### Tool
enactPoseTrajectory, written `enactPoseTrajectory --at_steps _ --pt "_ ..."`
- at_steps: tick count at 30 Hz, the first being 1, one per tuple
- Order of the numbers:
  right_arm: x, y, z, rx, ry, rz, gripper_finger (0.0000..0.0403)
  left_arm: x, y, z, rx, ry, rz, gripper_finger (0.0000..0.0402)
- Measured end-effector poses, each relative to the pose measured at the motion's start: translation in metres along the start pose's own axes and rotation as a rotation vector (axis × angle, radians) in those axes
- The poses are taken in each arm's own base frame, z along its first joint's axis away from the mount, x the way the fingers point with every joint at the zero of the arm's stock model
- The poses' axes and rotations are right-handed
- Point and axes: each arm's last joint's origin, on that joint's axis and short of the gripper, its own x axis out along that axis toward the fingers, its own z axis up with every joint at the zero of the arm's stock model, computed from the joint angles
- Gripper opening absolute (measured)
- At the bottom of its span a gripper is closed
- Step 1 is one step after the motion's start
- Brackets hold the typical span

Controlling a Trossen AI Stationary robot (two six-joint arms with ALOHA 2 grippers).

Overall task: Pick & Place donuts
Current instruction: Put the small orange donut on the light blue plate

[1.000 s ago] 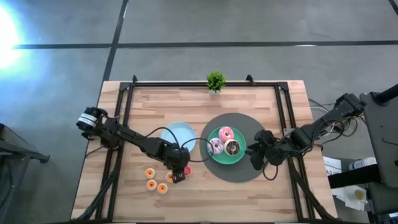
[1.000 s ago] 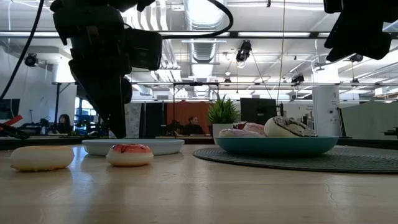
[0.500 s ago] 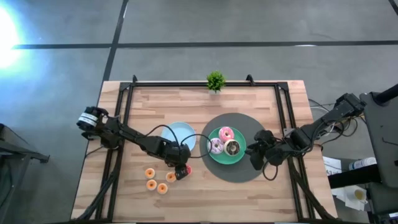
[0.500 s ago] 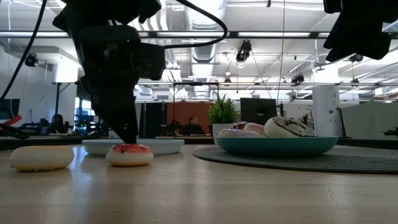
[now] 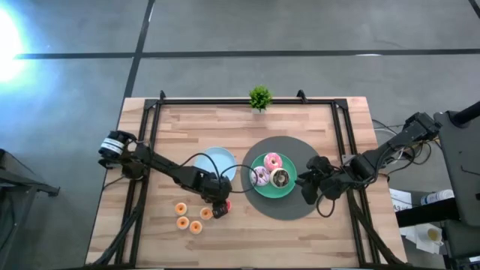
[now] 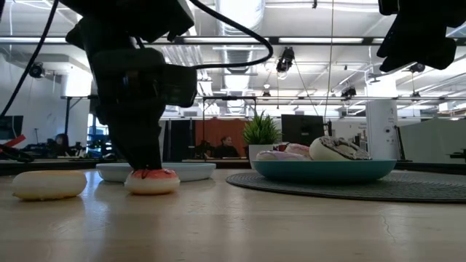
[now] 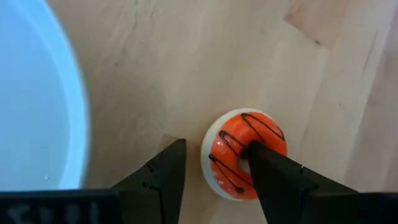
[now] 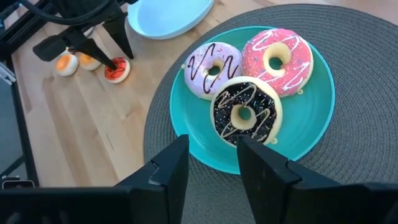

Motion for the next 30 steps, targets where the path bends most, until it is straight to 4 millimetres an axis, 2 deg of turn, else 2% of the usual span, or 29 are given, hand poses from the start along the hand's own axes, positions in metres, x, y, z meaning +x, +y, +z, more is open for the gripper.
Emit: enactPoseTrajectory --at_steps 5,12,15,18,20,23,27,30 --pt "0.000 0.000 0.000 0.002 0.000 0.000 0.0127 -0.001 -0.001 0.001 0.011 0.001 -0.008 0.0127" --pt "0.000 0.000 0.000 -0.003 0.001 -0.002 0.0132 -0.005 -0.008 0.008 0.018 -0.015 -0.032 0.0017" --pt "0.000 0.000 0.000 -0.004 0.001 -0.002 0.0129 -0.015 -0.014 0.020 0.040 -0.024 -0.027 0.0005" --pt "0.000 0.000 0.000 -0.005 0.002 -0.004 0.0125 -0.033 -0.012 0.035 0.090 -0.025 0.078 0.0002" --pt "0.000 -0.001 0.000 -0.006 0.002 -0.006 0.0123 -0.046 -0.004 0.046 0.113 -0.026 0.180 0.0001" --pt "0.000 -0.001 0.000 -0.008 0.003 -0.007 0.0124 -0.059 0.019 0.063 0.088 -0.024 0.276 0.0001" --pt "0.000 -0.001 0.000 -0.011 0.002 -0.009 0.0128 -0.064 0.058 0.084 0.022 -0.040 0.313 0.0001" --pt "0.000 -0.001 0.000 -0.013 0.002 -0.015 0.0130 -0.059 0.080 0.093 0.015 -0.046 0.311 0.0000"
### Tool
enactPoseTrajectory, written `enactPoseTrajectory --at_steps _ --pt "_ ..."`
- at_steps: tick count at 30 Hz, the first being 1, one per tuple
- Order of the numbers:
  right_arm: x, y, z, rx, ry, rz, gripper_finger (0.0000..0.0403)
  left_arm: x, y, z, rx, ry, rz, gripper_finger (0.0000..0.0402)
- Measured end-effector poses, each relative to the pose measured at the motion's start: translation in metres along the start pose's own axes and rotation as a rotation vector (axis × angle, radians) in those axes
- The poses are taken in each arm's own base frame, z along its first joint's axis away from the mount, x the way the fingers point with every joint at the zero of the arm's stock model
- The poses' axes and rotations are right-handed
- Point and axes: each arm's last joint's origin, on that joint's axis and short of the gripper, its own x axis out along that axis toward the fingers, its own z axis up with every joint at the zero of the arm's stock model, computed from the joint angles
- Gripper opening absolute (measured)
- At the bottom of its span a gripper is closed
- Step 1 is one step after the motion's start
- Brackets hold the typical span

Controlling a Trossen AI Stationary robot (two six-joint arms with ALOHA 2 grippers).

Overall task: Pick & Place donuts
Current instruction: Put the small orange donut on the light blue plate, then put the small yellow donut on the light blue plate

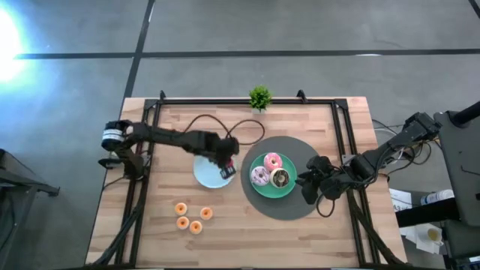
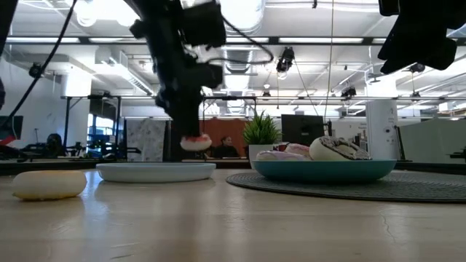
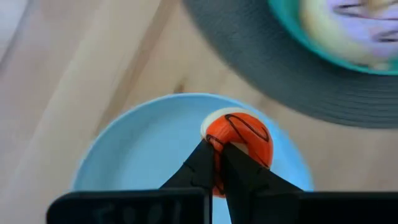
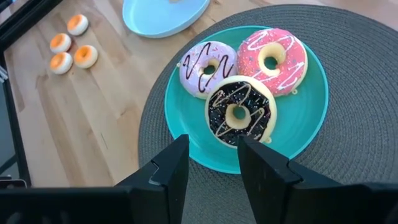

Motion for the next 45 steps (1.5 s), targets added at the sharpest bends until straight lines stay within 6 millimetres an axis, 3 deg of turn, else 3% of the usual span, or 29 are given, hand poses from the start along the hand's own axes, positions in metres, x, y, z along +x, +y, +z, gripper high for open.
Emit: enactPoseTrajectory --at_steps 5,10,17,22,28,31,35,39,45 --pt "0.000 -0.001 0.000 0.013 0.002 -0.006 0.0125 0.016 0.016 0.000 -0.031 0.037 0.026 0.0000" --pt "0.000 -0.001 0.000 0.013 0.001 -0.008 0.0124 0.020 0.019 -0.001 -0.043 0.047 0.040 0.0008" --pt "0.000 -0.001 0.000 0.007 -0.001 -0.011 0.0132 0.017 0.019 -0.002 -0.053 0.063 0.043 0.0095" --pt "0.000 -0.001 0.000 0.013 -0.001 -0.011 0.0129 0.000 0.019 -0.005 -0.058 0.064 0.037 0.0149" --pt "0.000 -0.001 0.000 0.023 -0.003 -0.007 0.0123 -0.035 0.018 -0.012 -0.054 0.049 0.021 0.0162" --pt "0.000 -0.001 0.000 0.031 -0.015 -0.012 0.0123 -0.055 0.004 -0.023 0.005 0.044 -0.064 0.0163" --pt "0.001 -0.002 0.001 0.038 -0.022 -0.018 0.0123 -0.074 -0.032 -0.051 0.173 0.050 -0.171 0.0163" --pt "0.002 -0.003 0.004 0.051 -0.030 -0.028 0.0123 -0.075 -0.067 -0.094 0.277 0.137 -0.208 0.0163" --pt "0.005 -0.005 0.009 0.057 -0.040 -0.046 0.0123 -0.073 -0.117 -0.134 0.302 0.133 -0.309 0.0163"
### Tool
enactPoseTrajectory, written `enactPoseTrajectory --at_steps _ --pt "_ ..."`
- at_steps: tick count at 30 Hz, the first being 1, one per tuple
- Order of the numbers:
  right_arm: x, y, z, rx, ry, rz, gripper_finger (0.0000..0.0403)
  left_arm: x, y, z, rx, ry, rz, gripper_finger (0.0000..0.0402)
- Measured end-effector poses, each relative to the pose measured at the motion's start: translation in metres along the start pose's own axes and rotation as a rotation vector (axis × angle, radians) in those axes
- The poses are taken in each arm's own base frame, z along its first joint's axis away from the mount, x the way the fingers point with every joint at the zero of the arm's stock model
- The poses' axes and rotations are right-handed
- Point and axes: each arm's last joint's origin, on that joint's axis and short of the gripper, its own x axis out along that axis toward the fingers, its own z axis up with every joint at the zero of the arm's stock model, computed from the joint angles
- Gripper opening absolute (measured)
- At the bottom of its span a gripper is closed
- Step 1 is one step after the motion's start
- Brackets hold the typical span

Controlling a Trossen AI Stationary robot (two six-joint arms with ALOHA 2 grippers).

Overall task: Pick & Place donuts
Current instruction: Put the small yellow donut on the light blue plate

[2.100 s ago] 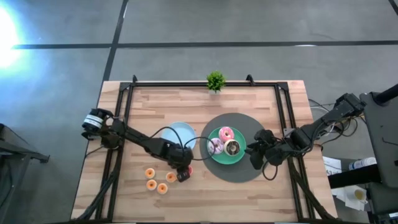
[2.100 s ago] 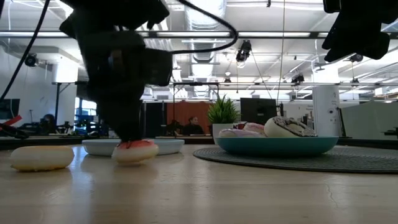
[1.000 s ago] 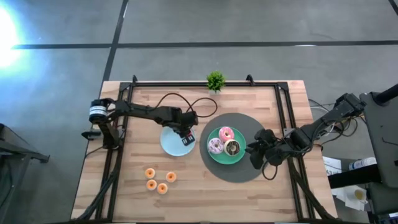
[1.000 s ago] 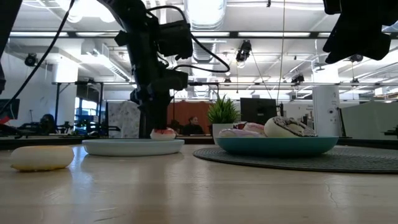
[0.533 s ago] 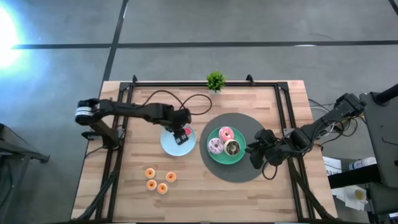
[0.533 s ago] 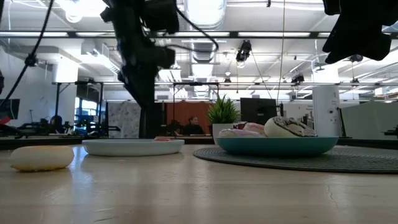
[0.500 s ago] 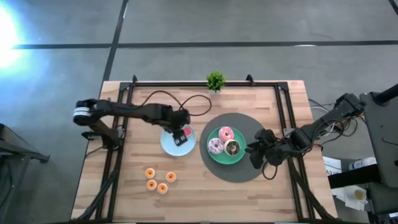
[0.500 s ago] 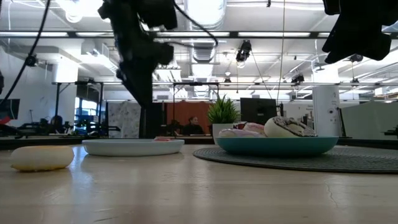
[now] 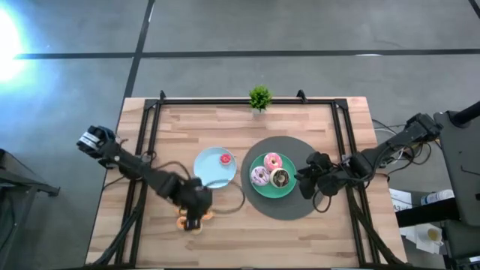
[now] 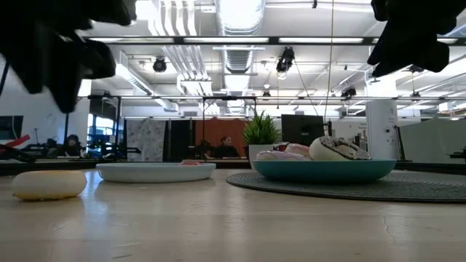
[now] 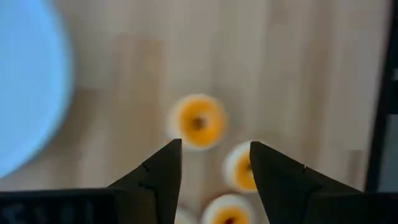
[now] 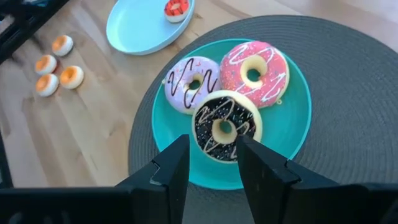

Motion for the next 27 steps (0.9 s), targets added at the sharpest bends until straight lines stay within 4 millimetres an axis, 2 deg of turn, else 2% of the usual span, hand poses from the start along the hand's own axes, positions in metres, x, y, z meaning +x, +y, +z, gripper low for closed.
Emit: enactPoseTrajectory --at_steps 4,7,10,15,27 --pt "0.001 -0.001 0.002 0.010 -0.006 -0.010 0.0123 0.014 -0.027 -0.010 0.105 -0.019 0.022 0.0161" --pt "0.002 -0.001 0.003 0.015 -0.008 -0.010 0.0123 0.026 -0.036 -0.011 0.154 -0.030 0.096 0.0156" --pt "0.002 -0.001 0.003 0.020 -0.008 -0.009 0.0123 0.038 -0.037 -0.008 0.155 -0.045 0.180 0.0149" --pt "0.002 -0.001 0.003 0.033 -0.008 -0.007 0.0123 0.053 -0.037 -0.008 0.152 -0.007 0.212 0.0132" --pt "0.002 -0.001 0.003 0.040 -0.005 -0.006 0.0123 0.060 -0.034 -0.012 0.096 -0.022 0.197 0.0095"
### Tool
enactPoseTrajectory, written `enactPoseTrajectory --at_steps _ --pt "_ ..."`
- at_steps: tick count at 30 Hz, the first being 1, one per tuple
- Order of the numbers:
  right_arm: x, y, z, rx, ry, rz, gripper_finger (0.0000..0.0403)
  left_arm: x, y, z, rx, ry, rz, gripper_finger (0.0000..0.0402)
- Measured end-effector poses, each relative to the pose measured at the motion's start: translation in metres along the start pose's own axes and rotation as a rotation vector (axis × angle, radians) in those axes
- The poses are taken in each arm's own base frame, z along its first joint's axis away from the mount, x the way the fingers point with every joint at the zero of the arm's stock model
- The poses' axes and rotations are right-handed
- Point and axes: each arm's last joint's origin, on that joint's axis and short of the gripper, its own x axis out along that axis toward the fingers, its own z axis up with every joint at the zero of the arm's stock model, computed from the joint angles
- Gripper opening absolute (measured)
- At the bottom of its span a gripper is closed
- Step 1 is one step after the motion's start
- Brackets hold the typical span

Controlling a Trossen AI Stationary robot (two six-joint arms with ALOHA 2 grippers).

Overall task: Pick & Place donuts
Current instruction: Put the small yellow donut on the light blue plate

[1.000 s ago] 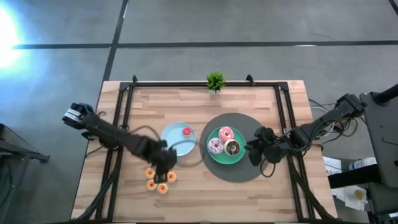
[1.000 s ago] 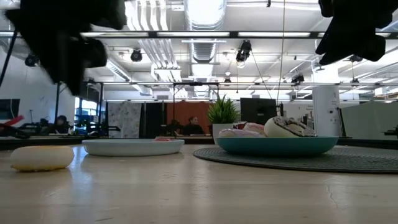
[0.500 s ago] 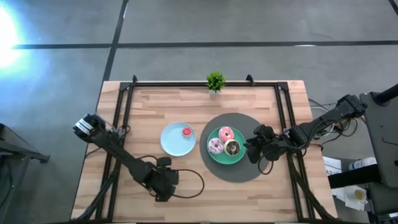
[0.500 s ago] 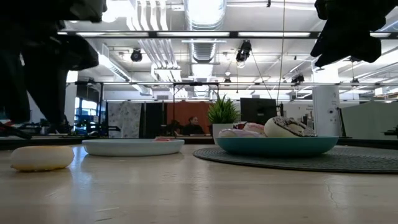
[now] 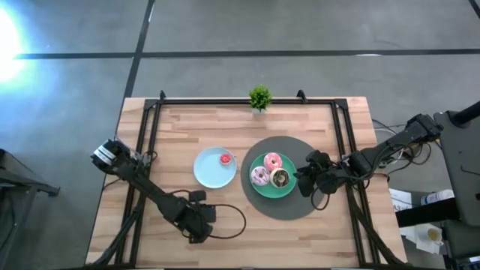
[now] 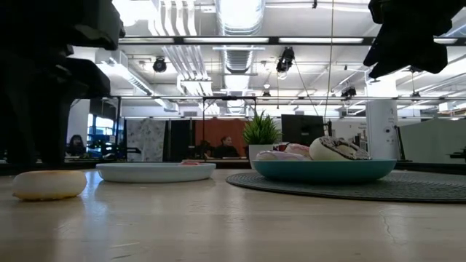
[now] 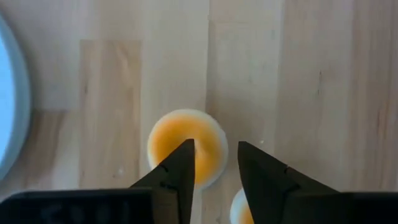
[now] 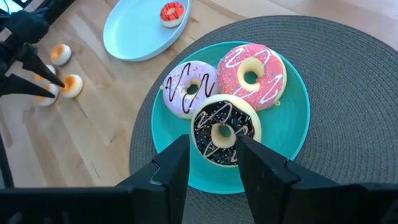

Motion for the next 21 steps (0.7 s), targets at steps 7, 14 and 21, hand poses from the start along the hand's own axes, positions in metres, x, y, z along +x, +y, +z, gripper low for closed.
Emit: enactPoseTrajectory --at_steps 7,14,21 --pt "0.000 0.000 0.000 0.000 0.000 0.000 0.0123 0.007 0.002 -0.005 -0.020 -0.005 -0.009 0.0094" --pt "0.000 0.000 0.000 0.002 0.000 0.000 0.0123 0.007 0.004 -0.008 -0.105 0.017 0.003 0.0094" --pt "0.000 0.000 0.000 -0.001 0.002 -0.004 0.0123 -0.007 0.001 0.003 -0.110 -0.020 0.063 0.0094"
